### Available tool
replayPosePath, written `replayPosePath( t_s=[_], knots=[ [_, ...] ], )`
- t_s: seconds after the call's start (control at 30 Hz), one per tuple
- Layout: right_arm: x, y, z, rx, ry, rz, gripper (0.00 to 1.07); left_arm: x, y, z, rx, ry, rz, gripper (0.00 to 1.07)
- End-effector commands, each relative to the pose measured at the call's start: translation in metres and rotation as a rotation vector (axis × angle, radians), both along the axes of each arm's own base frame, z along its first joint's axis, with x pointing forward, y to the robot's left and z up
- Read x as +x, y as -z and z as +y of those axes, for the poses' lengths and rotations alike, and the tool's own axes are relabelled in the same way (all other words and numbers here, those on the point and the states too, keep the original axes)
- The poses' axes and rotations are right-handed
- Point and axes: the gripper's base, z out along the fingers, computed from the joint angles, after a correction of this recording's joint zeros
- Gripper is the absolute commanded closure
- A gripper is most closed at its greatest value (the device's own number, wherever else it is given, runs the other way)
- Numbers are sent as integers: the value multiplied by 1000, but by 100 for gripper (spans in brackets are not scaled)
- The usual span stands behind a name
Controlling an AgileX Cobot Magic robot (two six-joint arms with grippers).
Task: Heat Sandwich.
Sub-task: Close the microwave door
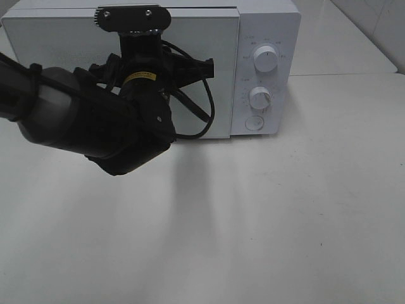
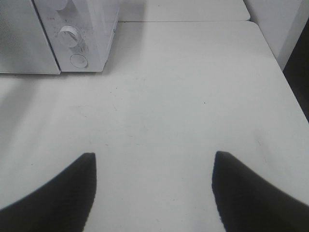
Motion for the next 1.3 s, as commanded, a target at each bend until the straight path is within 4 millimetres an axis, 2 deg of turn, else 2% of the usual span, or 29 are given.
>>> replayPosePath(
  t_s=[0.03,0.93,1.2,1.3],
  knots=[
    [-4,0,-1,-2,-1,-29,40,13,-3,12,-14,-56,-15,107],
    [-4,0,-1,-3,-2,-29,40,21,-4,21,-53,-67,-14,107],
    [-4,0,-1,-3,-2,-29,40,11,-21,10,-110,5,15,107],
    [-4,0,-1,-3,-2,-29,40,0,-30,-2,-125,64,26,107]
  ],
)
